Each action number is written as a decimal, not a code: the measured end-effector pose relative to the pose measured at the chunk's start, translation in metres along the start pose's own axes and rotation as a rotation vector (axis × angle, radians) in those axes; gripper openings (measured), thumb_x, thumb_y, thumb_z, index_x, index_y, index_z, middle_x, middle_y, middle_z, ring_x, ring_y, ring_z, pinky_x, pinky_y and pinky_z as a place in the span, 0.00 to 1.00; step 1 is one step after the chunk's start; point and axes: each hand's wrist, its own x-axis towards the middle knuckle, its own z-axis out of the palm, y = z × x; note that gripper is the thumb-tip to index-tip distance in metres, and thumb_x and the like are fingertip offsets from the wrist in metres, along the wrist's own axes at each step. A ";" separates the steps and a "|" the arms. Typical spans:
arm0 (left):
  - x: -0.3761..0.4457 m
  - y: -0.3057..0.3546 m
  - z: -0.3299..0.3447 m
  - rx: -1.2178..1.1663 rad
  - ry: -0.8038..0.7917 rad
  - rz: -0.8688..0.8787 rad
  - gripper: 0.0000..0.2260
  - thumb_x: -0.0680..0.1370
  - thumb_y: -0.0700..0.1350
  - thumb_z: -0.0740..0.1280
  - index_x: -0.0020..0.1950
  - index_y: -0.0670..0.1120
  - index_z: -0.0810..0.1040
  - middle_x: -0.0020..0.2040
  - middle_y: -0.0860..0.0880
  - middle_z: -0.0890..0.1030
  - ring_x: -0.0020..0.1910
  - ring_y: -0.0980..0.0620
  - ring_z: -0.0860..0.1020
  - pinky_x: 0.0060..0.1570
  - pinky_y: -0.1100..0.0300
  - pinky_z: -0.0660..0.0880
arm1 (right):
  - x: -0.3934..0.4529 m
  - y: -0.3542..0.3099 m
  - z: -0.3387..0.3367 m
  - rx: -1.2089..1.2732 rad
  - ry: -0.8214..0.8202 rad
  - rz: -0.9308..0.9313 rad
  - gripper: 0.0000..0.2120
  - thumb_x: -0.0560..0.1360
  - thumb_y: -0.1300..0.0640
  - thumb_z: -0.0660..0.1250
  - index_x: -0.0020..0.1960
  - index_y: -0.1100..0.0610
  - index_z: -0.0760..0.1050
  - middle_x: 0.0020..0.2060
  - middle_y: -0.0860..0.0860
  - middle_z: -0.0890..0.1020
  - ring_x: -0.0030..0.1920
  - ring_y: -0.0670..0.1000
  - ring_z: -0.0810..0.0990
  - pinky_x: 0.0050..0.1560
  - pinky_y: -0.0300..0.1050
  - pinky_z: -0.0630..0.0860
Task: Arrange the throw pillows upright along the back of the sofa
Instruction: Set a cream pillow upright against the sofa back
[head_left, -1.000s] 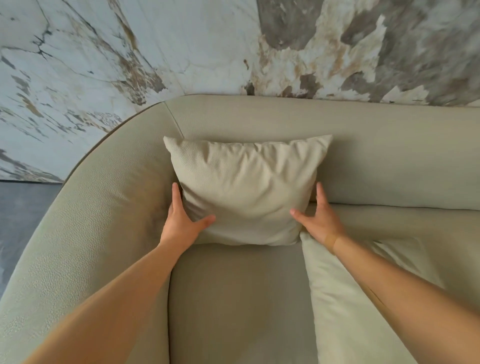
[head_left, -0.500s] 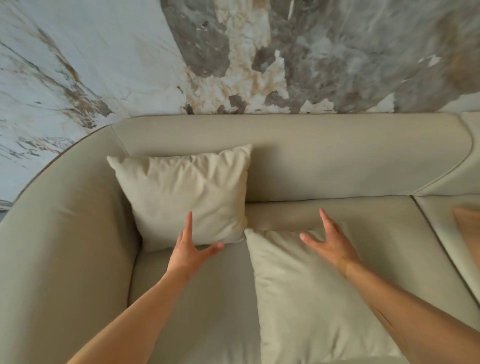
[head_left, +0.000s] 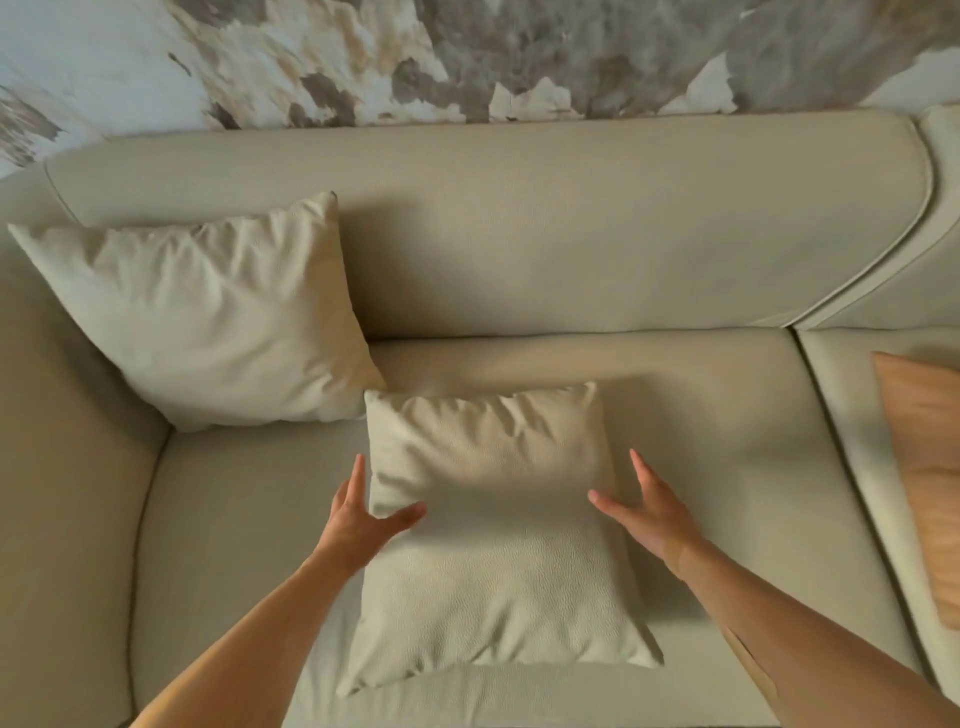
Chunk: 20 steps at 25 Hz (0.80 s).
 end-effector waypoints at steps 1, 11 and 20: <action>0.002 -0.001 0.007 -0.001 -0.016 -0.021 0.54 0.65 0.64 0.75 0.79 0.60 0.41 0.79 0.44 0.54 0.76 0.42 0.58 0.71 0.47 0.62 | 0.005 0.004 0.006 0.028 -0.027 0.005 0.50 0.67 0.36 0.72 0.79 0.47 0.48 0.78 0.53 0.57 0.77 0.53 0.57 0.74 0.50 0.57; 0.038 -0.021 0.025 -0.114 -0.149 -0.156 0.54 0.65 0.61 0.76 0.78 0.60 0.41 0.72 0.47 0.68 0.60 0.44 0.74 0.39 0.55 0.75 | 0.048 0.012 0.036 0.268 -0.154 0.145 0.55 0.65 0.43 0.76 0.79 0.46 0.43 0.76 0.47 0.61 0.75 0.54 0.60 0.72 0.59 0.57; 0.010 0.004 0.014 -0.234 -0.069 -0.033 0.68 0.49 0.60 0.81 0.77 0.60 0.40 0.74 0.45 0.63 0.69 0.43 0.68 0.66 0.48 0.71 | 0.007 -0.020 0.009 0.384 -0.055 0.128 0.50 0.66 0.61 0.78 0.76 0.51 0.49 0.64 0.50 0.72 0.57 0.51 0.70 0.55 0.48 0.64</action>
